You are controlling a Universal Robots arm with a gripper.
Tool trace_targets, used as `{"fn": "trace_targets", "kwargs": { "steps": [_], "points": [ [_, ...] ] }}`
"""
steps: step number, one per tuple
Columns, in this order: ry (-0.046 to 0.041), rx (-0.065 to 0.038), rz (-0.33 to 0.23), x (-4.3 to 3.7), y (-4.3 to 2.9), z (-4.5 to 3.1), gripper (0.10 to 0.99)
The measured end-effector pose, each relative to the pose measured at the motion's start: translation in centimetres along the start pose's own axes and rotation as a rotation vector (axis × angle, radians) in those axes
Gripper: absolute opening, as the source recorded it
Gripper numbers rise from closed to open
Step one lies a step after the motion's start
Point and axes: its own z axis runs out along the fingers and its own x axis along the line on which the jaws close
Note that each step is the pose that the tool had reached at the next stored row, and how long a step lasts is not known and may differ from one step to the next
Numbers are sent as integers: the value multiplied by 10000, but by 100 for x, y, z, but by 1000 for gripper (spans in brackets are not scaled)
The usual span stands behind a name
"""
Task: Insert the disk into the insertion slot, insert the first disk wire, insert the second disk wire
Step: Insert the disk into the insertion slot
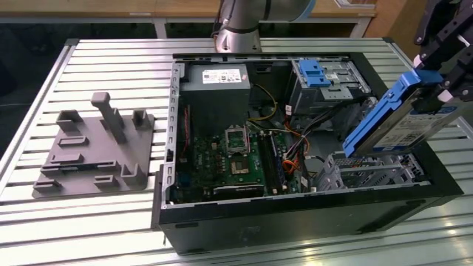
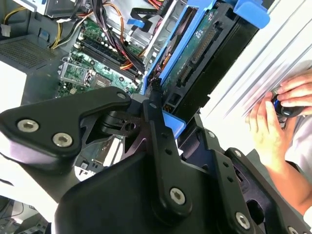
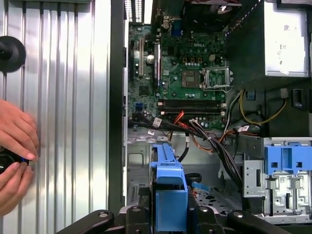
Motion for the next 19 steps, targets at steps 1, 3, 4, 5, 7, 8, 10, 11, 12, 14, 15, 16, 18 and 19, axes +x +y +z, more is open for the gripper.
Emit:
{"fn": "trace_targets", "kwargs": {
  "steps": [1, 3, 4, 5, 7, 8, 10, 11, 12, 14, 15, 16, 18, 19],
  "points": [
    [1, 0, 0, -9, -2, 12, 365],
    [1, 0, 0, -19, -7, 35, 365],
    [0, 0, -2, -22, -11, 44, 365],
    [0, 0, -4, -24, -14, 53, 365],
    [0, 0, -3, -26, -15, 72, 365],
    [-1, 0, -3, -26, -15, 81, 365],
    [0, 0, -5, -25, -16, 93, 365],
    [1, 0, -4, -25, -16, 95, 365],
    [2, 0, -4, -25, -16, 96, 365],
    [3, 0, -4, -25, -16, 96, 365],
    [2, 0, -4, -25, -16, 98, 365],
    [0, 0, -5, -25, -17, 101, 365],
    [3, 0, -5, -24, -17, 106, 365],
    [4, 0, -5, -24, -17, 110, 365]
  ]
}}
